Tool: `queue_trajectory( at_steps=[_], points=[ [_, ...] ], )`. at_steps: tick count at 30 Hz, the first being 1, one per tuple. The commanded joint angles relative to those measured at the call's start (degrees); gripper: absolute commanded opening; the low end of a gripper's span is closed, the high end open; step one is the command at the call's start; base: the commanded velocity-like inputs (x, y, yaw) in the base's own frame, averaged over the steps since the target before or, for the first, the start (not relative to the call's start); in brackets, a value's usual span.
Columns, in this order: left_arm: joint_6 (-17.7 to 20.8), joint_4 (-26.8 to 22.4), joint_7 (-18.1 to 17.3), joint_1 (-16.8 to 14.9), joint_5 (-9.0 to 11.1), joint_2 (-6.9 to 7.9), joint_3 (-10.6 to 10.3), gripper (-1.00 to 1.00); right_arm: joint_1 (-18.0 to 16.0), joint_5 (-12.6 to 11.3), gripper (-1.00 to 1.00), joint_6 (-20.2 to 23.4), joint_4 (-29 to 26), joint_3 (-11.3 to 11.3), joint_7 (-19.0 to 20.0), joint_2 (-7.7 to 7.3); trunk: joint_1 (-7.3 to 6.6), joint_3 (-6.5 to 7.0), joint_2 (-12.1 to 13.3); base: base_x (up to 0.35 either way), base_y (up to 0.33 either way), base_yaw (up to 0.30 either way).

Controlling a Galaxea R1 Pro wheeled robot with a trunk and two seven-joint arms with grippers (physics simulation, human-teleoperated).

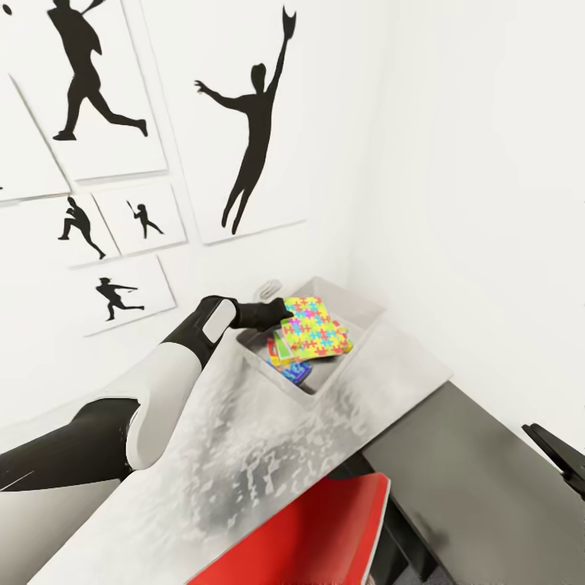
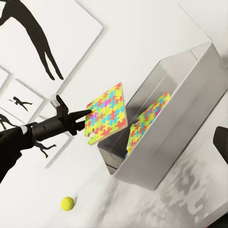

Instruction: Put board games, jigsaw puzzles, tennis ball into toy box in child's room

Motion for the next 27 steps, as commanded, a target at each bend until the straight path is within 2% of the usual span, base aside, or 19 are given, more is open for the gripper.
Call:
queue_trajectory(
  at_steps=[1,8,27],
  points=[
    [-0.18,-0.03,0.04,-0.05,-0.09,-0.05,0.42,-1.00,-0.05,-0.16,1.00,0.35,0.00,-0.03,0.07,-0.01,0.03,-0.20,-0.12,0.000,0.000,-0.031],
    [-1.42,-0.14,0.35,-0.05,-0.41,-0.05,0.33,-1.00,-0.05,-0.08,1.00,0.27,0.01,0.00,0.03,0.00,0.03,-0.86,-0.12,0.000,0.000,-0.008],
    [-1.55,-0.41,0.46,-0.05,-0.45,-0.05,0.32,-1.00,-0.05,-0.07,1.00,0.27,0.01,0.05,0.03,0.00,0.03,-2.66,-0.12,0.000,0.000,0.000]
  ],
)
